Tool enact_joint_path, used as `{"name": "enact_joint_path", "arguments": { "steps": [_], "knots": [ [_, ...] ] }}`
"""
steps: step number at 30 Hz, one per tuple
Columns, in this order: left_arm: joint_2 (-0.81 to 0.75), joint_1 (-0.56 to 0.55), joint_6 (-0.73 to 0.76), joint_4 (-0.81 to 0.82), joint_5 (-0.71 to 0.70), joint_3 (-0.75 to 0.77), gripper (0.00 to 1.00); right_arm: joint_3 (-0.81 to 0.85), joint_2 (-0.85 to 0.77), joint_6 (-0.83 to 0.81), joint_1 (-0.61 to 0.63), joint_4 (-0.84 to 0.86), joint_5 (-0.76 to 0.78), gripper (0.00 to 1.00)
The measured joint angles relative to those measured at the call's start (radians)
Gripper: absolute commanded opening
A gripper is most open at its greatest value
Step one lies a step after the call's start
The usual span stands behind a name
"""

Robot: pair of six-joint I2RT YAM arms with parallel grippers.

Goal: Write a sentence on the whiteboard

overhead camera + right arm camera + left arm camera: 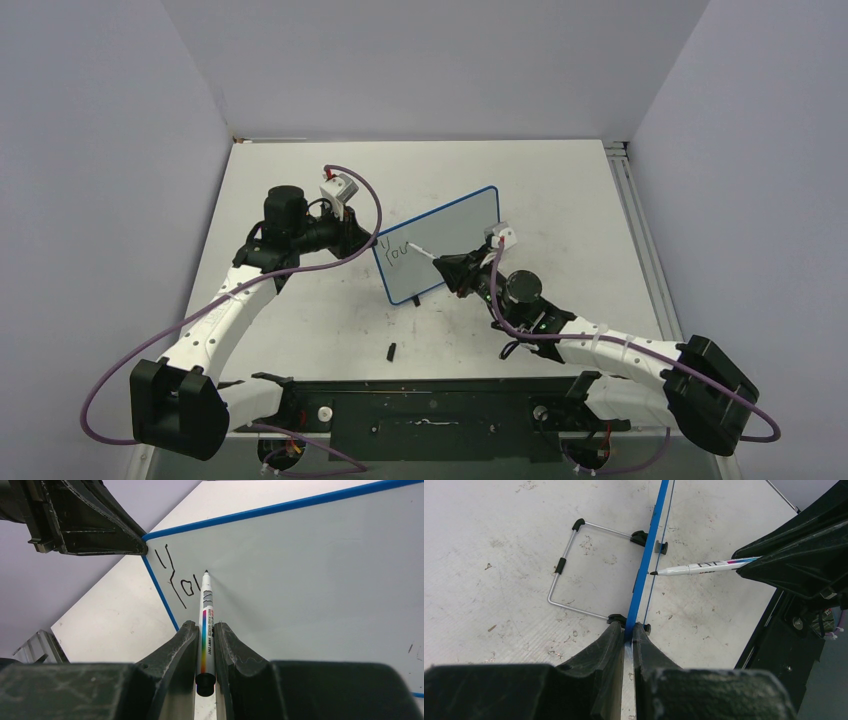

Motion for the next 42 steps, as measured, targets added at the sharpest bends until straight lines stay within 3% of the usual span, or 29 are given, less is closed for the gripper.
{"name": "enact_joint_path", "arguments": {
  "steps": [42],
  "knots": [
    [0.0, 0.0, 0.0, 0.0, 0.0, 0.0, 0.0, -0.029, -0.011, 0.015, 0.0, 0.029, -0.004, 0.05]
  ]
}}
